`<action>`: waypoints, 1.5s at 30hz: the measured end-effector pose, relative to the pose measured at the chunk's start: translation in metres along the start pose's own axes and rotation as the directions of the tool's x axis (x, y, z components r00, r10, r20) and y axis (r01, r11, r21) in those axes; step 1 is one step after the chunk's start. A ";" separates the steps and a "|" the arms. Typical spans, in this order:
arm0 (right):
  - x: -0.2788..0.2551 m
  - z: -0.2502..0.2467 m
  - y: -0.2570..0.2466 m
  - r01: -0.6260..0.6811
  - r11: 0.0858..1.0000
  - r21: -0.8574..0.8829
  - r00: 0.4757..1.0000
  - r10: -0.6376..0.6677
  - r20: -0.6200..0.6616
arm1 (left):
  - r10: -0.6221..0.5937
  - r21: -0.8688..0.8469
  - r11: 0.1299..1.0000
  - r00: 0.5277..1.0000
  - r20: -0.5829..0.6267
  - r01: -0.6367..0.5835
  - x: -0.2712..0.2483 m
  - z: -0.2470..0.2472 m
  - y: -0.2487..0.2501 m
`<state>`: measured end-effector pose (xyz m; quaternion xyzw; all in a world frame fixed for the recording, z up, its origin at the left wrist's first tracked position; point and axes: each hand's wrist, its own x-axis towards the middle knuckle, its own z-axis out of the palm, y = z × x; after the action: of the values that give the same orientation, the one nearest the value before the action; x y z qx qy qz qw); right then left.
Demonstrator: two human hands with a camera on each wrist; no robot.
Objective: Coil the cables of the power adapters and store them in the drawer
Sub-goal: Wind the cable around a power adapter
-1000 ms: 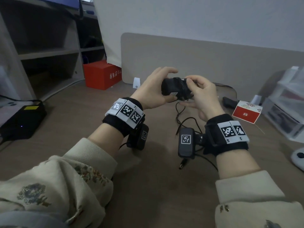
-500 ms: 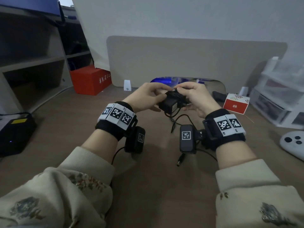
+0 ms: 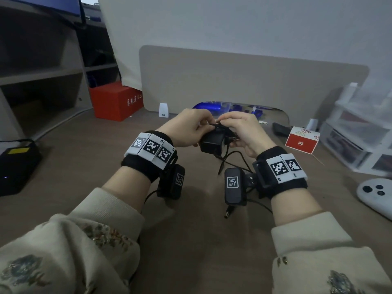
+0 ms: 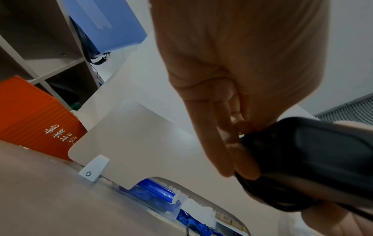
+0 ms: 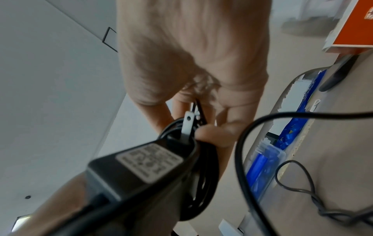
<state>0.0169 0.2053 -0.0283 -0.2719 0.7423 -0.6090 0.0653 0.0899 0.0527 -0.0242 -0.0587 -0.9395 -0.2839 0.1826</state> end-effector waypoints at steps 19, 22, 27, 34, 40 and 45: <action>-0.003 0.008 -0.003 -0.036 0.997 -0.062 0.997 0.040 0.061 | -0.011 0.215 0.977 0.995 0.101 -0.011 -0.002 -0.008 0.000; -0.005 0.007 -0.004 -0.045 0.998 -0.035 0.997 0.047 0.055 | 0.058 0.284 0.956 0.996 0.062 -0.073 -0.001 -0.006 -0.001; -0.005 0.006 -0.003 -0.040 0.999 -0.011 0.998 0.041 0.047 | 0.087 0.343 0.936 0.996 0.008 -0.085 -0.002 -0.009 0.005; -0.005 0.003 -0.006 -0.001 1.000 0.019 0.998 -0.001 0.070 | 0.101 0.325 0.943 0.992 -0.069 -0.073 -0.002 -0.010 0.010; -0.005 0.005 -0.005 0.019 1.000 -0.008 0.992 -0.018 0.122 | 0.092 0.215 0.973 0.994 -0.051 -0.079 0.000 -0.007 0.008; -0.002 0.010 -0.004 -0.027 0.999 0.023 0.995 0.024 0.096 | 0.103 0.216 0.973 0.992 -0.071 -0.086 -0.001 -0.010 0.006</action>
<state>0.0242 0.1968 -0.0278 -0.2905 0.7343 -0.6032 0.1120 0.0950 0.0526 -0.0138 -0.0718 -0.9523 -0.1752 0.2393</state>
